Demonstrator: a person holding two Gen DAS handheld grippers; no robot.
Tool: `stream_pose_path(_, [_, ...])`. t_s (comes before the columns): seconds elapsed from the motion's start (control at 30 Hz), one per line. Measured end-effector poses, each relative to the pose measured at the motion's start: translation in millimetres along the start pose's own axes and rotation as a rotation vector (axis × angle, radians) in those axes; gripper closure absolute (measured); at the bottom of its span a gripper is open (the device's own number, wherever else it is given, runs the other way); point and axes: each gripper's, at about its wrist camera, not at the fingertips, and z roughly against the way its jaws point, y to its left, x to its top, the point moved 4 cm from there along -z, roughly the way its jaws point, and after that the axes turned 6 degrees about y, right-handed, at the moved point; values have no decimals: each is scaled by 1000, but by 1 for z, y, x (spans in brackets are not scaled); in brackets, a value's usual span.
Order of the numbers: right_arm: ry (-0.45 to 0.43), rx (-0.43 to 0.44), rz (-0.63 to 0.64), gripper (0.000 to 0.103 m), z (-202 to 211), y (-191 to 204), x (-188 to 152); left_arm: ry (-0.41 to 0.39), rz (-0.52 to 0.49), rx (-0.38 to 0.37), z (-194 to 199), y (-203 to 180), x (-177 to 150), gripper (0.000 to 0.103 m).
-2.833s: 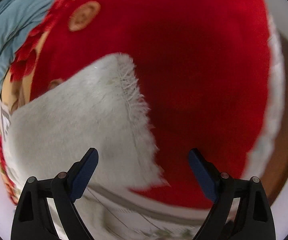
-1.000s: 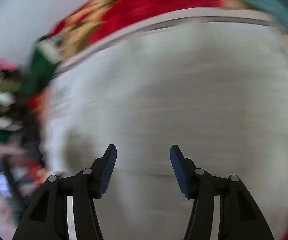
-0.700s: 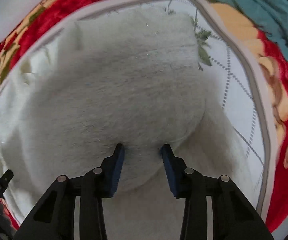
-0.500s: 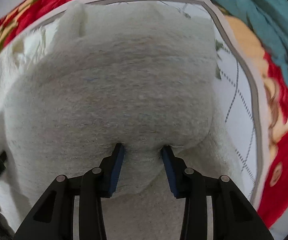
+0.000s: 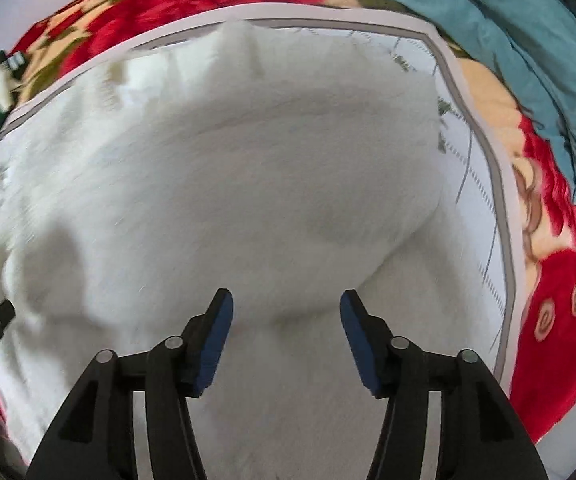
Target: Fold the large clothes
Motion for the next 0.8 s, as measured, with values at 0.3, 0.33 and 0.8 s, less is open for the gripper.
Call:
stream_pose_path(0.3, [120, 2, 113, 44, -2, 8, -115, 280, 448, -76, -34, 152, -118, 0])
stream_pose_path(0.33, [139, -2, 133, 45, -9, 12, -131, 313, 520, -110, -46, 167, -131, 0])
stream_pose_path(0.8, [151, -1, 134, 44, -45, 23, -165, 324, 987, -439, -133, 213, -122, 21])
